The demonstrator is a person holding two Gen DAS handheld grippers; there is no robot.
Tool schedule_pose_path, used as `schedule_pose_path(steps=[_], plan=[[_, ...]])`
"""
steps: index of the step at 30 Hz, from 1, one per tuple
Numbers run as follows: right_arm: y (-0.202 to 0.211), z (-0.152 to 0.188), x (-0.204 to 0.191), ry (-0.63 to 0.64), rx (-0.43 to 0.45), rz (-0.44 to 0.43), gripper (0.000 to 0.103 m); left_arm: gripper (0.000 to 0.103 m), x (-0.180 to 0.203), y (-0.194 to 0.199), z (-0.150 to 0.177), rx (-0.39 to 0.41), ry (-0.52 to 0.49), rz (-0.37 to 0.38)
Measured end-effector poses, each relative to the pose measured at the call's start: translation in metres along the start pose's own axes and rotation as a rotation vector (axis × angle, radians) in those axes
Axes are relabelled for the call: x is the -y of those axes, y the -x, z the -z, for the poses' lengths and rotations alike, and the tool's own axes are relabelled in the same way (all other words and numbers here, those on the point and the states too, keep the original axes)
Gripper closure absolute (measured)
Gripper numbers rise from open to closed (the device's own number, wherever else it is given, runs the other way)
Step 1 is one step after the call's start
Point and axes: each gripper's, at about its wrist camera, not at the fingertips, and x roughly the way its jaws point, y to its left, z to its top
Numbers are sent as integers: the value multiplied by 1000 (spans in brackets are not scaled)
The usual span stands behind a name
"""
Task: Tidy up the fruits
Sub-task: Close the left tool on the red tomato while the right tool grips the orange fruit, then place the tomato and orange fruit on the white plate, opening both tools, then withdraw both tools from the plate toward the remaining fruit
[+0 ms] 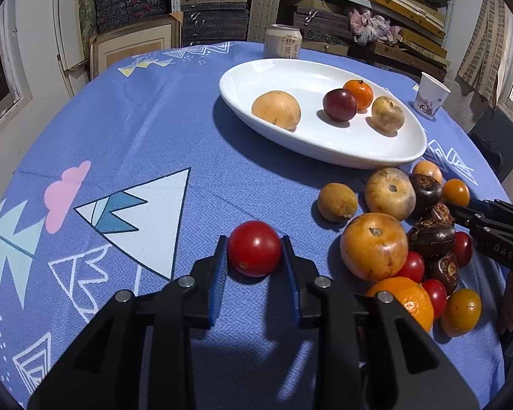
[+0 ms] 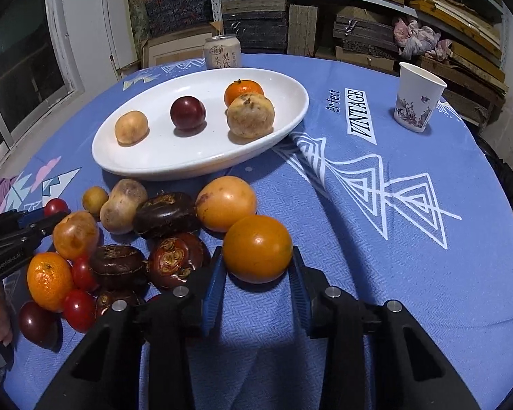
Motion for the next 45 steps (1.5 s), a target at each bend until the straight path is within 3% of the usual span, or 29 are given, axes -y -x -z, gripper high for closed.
schedule_pose_path(steps=[6, 8, 15, 22, 25, 27, 35, 39, 45], plan=[[28, -5, 10, -48, 75, -27, 65, 74, -4, 11, -10, 51, 33, 9], [37, -16, 6, -45, 114, -48, 65, 74, -5, 18, -28, 76, 52, 40], [13, -70, -26, 29, 105, -94, 65, 74, 11, -4, -110, 143, 37, -13], [-19, -81, -45, 65, 72, -89, 64, 74, -1, -59, -141, 67, 126, 14], [-24, -82, -43, 74, 63, -73, 63, 73, -7, -68, -139, 54, 140, 30], [-23, -81, -39, 63, 75, -62, 60, 60, -8, -68, -138, 60, 137, 21], [2, -74, -31, 46, 112, -73, 48, 51, -8, -39, -125, 91, 139, 30], [25, -56, -24, 32, 135, -72, 44, 50, -4, -1, -93, 112, 116, 35], [57, -17, -11, -16, 159, -88, 36, 46, 12, 48, -18, 126, 54, 66]])
